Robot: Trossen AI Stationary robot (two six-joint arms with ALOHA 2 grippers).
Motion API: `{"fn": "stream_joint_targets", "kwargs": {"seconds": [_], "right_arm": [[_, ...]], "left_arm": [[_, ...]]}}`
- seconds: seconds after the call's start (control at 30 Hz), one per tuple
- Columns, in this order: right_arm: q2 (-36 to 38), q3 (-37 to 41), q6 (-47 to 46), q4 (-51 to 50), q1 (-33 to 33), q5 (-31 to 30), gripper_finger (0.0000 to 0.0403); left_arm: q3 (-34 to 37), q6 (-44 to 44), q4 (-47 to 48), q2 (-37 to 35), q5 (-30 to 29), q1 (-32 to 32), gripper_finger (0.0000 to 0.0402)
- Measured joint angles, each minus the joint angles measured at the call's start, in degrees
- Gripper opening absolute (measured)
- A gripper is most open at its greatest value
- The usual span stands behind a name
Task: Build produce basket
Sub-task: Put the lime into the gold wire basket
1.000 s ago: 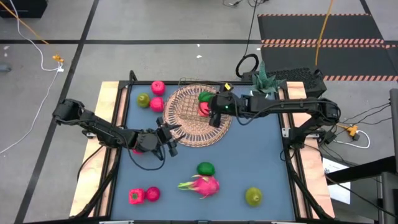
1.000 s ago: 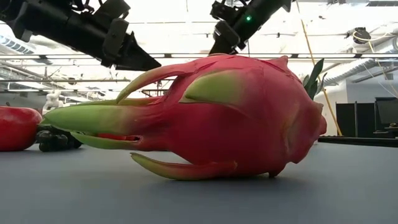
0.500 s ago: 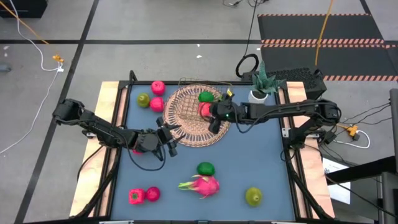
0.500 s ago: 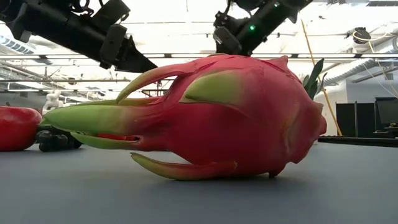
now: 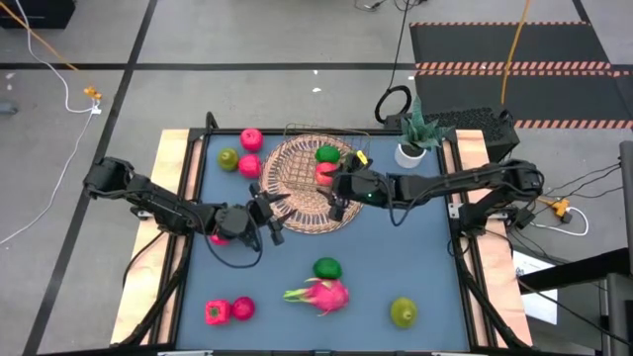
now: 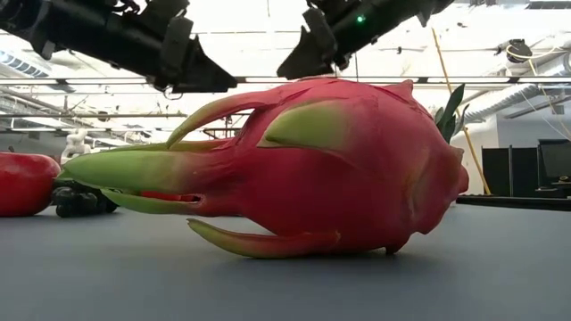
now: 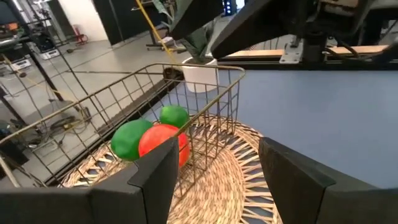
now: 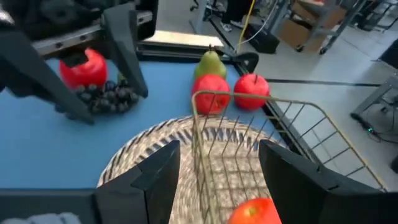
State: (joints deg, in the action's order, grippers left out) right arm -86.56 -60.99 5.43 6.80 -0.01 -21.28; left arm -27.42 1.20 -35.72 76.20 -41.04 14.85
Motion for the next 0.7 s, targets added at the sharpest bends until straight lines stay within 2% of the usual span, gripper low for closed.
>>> {"fn": "stream_joint_targets", "kwargs": {"seconds": [0.23,0.4,0.5,0.7], "right_arm": [[1.3,0.6,-3.1,-0.7,4.9,0.4,0.0212],[0.3,0.7,-8.0,-0.6,7.4,0.7,0.0212],[-0.6,0.8,-10.7,-1.1,9.9,4.9,0.0212],[-0.3,0.8,-12.8,-0.9,17.8,4.5,0.0212]], "left_arm": [[0.0,2.6,-0.8,0.0,0.5,0.3,0.0225],[0.0,-2.2,-2.5,0.0,9.4,0.9,0.0220],[0.0,-4.3,-2.4,0.0,10.1,3.6,0.0196],[0.0,-2.3,-6.3,0.0,9.2,9.5,0.0137]]}}
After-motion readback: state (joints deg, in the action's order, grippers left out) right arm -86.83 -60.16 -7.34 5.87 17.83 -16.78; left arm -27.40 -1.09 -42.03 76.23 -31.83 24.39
